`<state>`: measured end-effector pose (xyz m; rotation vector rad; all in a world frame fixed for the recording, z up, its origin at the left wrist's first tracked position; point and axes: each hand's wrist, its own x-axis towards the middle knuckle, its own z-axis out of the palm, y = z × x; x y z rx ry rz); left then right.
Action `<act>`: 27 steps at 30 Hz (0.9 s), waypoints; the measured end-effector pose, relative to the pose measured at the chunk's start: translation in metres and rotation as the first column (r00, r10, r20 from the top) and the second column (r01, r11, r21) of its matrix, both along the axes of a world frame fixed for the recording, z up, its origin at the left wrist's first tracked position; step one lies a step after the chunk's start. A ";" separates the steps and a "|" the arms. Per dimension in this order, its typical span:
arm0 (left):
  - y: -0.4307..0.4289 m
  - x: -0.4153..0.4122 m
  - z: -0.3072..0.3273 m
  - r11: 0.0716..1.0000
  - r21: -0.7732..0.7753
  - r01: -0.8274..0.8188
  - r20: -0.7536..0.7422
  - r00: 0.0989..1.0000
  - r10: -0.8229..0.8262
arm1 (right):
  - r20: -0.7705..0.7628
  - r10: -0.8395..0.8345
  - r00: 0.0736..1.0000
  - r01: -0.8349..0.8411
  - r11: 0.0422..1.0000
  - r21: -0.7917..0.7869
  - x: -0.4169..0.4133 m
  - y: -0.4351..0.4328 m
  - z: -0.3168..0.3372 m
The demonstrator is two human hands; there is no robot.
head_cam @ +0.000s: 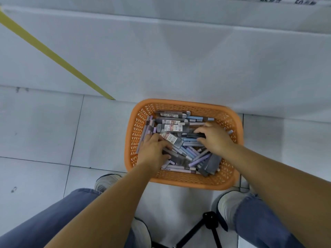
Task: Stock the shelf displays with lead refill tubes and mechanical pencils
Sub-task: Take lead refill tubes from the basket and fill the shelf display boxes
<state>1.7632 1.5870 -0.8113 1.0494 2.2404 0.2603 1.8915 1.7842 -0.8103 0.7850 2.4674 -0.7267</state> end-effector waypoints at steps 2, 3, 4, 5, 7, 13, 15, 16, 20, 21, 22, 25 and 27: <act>-0.002 -0.001 0.002 0.996 0.062 -0.061 0.012 0.998 0.061 | -0.001 0.003 1.000 -0.003 0.999 -0.035 0.000 0.000 0.004; -0.003 -0.002 0.003 0.990 0.093 -0.104 0.023 0.994 0.102 | -0.014 -0.003 1.000 0.002 0.999 -0.048 0.000 0.000 0.006; -0.004 -0.004 0.004 0.984 0.111 -0.140 0.039 0.990 0.137 | -0.035 -0.010 0.999 0.009 0.999 -0.049 0.000 -0.001 0.007; -0.005 -0.004 0.006 0.980 0.115 -0.165 0.060 0.985 0.159 | -0.059 -0.021 0.998 0.018 0.999 -0.043 0.000 -0.003 0.009; -0.006 -0.004 0.010 0.962 0.114 -0.247 0.139 0.963 0.231 | -0.105 -0.046 0.993 0.041 0.998 -0.048 -0.004 -0.008 0.014; -0.012 -0.004 0.022 0.651 0.052 -0.758 0.458 0.597 0.659 | -0.152 -0.088 0.985 0.064 0.986 -0.152 -0.042 -0.031 0.014; -0.017 -0.001 0.023 0.616 0.017 -0.788 0.462 0.553 0.694 | -0.145 -0.081 0.986 0.058 0.987 -0.152 -0.050 -0.037 0.009; -0.019 0.000 0.023 0.590 0.009 -0.807 0.481 0.521 0.705 | -0.143 -0.071 0.987 0.052 0.990 -0.131 -0.052 -0.039 0.005; -0.024 0.002 0.020 0.514 -0.021 -0.857 0.562 0.416 0.715 | -0.181 -0.052 0.982 0.049 0.999 -0.019 -0.050 -0.052 -0.005; -0.025 0.003 0.019 0.491 -0.035 -0.870 0.587 0.380 0.715 | -0.198 -0.056 0.979 0.058 0.998 0.002 -0.048 -0.054 -0.006; -0.024 0.003 0.019 0.458 -0.060 -0.887 0.618 0.328 0.715 | -0.208 -0.066 0.976 0.071 0.997 0.018 -0.047 -0.057 -0.007; -0.024 0.001 0.018 0.371 -0.124 -0.920 0.695 0.186 0.694 | -0.197 -0.070 0.978 0.080 0.996 0.046 -0.045 -0.059 -0.010; -0.023 0.000 0.019 0.345 -0.133 -0.929 0.729 0.144 0.669 | -0.196 -0.061 0.979 0.074 0.996 0.058 -0.044 -0.062 -0.011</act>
